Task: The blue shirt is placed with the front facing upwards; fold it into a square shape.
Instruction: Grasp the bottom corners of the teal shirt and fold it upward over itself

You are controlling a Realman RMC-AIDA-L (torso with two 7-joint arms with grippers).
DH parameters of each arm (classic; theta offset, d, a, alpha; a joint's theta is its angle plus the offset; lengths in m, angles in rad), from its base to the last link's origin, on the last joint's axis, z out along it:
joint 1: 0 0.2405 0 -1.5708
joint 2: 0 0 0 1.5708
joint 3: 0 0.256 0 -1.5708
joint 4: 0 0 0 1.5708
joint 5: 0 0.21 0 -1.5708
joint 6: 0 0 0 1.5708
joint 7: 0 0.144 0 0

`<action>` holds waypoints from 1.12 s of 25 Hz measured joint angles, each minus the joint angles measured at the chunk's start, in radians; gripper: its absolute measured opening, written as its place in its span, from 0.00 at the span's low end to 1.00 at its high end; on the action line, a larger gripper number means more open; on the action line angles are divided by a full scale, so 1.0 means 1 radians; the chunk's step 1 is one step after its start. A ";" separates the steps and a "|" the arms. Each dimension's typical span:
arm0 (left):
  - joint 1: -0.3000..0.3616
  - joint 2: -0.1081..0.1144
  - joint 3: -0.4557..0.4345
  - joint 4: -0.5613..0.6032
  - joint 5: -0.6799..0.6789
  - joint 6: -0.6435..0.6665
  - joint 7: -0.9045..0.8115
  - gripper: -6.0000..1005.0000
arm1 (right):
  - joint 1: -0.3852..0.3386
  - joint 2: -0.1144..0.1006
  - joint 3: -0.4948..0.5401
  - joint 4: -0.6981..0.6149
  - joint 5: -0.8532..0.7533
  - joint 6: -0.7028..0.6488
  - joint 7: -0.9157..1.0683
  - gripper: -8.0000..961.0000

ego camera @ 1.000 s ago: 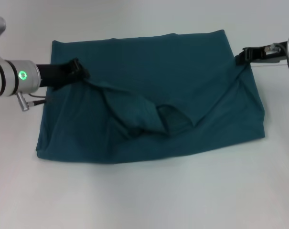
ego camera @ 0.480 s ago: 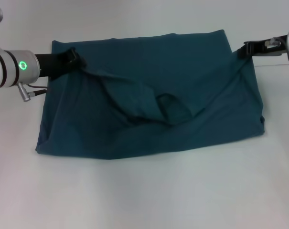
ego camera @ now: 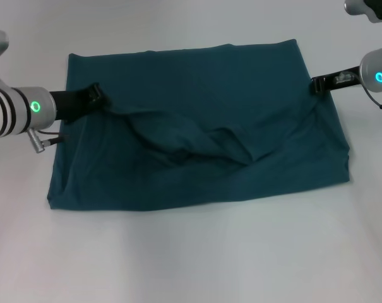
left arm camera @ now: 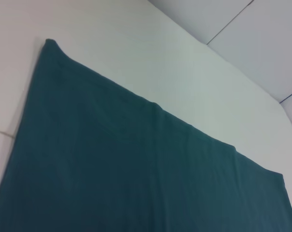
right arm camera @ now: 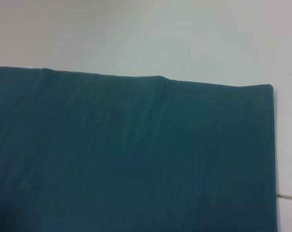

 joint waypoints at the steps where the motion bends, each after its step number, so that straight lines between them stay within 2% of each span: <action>1: 0.001 0.000 0.000 0.000 -0.002 0.001 0.001 0.05 | 0.000 0.001 0.000 -0.002 -0.002 0.002 0.001 0.12; 10: 0.015 -0.006 -0.009 0.007 -0.011 -0.009 -0.004 0.08 | 0.022 0.000 -0.009 -0.036 -0.025 0.006 0.003 0.17; 13: 0.026 -0.015 -0.010 0.016 -0.027 -0.013 -0.004 0.10 | 0.037 0.001 -0.009 -0.042 -0.050 0.006 0.014 0.38; 18: 0.053 -0.028 -0.010 0.037 -0.049 -0.005 -0.005 0.30 | 0.044 0.004 -0.006 -0.062 -0.055 -0.021 0.027 0.50; 22: 0.078 -0.030 -0.005 0.055 -0.092 0.038 0.003 0.50 | 0.017 0.002 0.016 -0.142 0.008 -0.146 0.023 0.60; 24: 0.097 -0.034 -0.002 0.085 -0.119 0.088 0.016 0.58 | -0.030 0.001 0.031 -0.217 0.107 -0.237 -0.002 0.67; 25: 0.109 -0.036 -0.002 0.104 -0.135 0.119 0.025 0.61 | -0.095 0.001 0.048 -0.291 0.231 -0.337 -0.038 0.71; 28: 0.147 -0.036 -0.002 0.151 -0.173 0.221 0.042 0.70 | -0.171 -0.003 0.068 -0.345 0.374 -0.443 -0.077 0.83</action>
